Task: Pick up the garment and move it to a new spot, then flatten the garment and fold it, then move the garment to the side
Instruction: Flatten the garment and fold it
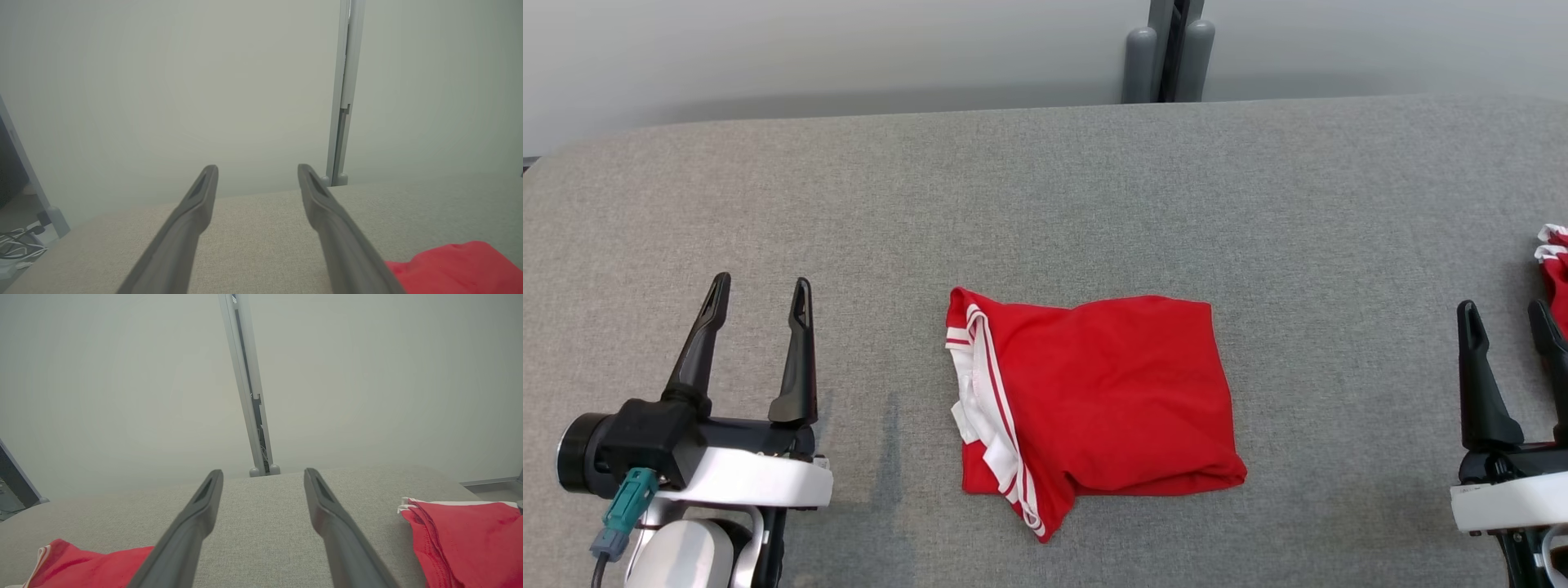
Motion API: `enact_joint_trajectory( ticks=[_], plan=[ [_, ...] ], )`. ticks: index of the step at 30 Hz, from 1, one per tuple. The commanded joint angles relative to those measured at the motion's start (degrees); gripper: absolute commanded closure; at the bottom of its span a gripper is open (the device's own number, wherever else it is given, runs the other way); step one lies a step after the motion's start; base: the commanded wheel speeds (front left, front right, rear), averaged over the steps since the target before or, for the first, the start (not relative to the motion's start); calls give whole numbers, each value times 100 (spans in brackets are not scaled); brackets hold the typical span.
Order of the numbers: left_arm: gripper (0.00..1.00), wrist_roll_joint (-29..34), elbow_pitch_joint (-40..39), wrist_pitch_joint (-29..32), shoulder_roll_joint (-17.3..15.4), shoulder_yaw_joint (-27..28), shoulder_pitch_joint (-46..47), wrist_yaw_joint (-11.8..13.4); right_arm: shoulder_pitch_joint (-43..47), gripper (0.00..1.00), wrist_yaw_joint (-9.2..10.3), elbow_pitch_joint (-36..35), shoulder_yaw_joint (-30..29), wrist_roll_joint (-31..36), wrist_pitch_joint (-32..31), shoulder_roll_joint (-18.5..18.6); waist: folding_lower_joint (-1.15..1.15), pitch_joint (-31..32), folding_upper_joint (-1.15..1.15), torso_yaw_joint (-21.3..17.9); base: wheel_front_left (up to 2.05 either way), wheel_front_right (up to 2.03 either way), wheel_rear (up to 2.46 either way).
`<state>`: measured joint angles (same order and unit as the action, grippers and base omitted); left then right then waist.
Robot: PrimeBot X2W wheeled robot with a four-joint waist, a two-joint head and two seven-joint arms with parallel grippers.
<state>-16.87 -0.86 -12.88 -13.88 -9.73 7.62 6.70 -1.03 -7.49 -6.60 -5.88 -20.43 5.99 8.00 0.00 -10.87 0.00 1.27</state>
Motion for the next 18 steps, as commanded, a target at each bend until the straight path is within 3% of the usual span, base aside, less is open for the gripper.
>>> enact_joint_trajectory(
  ticks=[1, 11, 12, 13, 18],
  plan=[
    [0, 29, -14, -1, -36, 6, 14, 34, 13, 0, -1, -20, -29, 32, -22, 21, 0, -4, 0, 5, 0, 0, 0],
    [0, 14, -42, 6, -32, -68, 75, 52, -104, 2, -1, -131, 104, 98, -151, 42, 0, -48, 0, 75, 0, 0, 0],
    [0, 10, -39, 3, -33, -70, 79, 58, -108, 37, -1, -140, 150, 102, -178, 56, 0, -51, 0, 83, 0, 0, 0],
    [0, 6, -38, 0, -33, -72, 84, 65, -114, 100, -1, -141, 227, 93, -212, 75, 0, -56, 0, 91, 0, 0, 0],
    [0, -18, -33, -19, -25, -86, 109, 84, -247, 100, -1, -236, 753, 70, -380, 224, 0, -95, 0, 135, 0, 0, 0]
  ],
)
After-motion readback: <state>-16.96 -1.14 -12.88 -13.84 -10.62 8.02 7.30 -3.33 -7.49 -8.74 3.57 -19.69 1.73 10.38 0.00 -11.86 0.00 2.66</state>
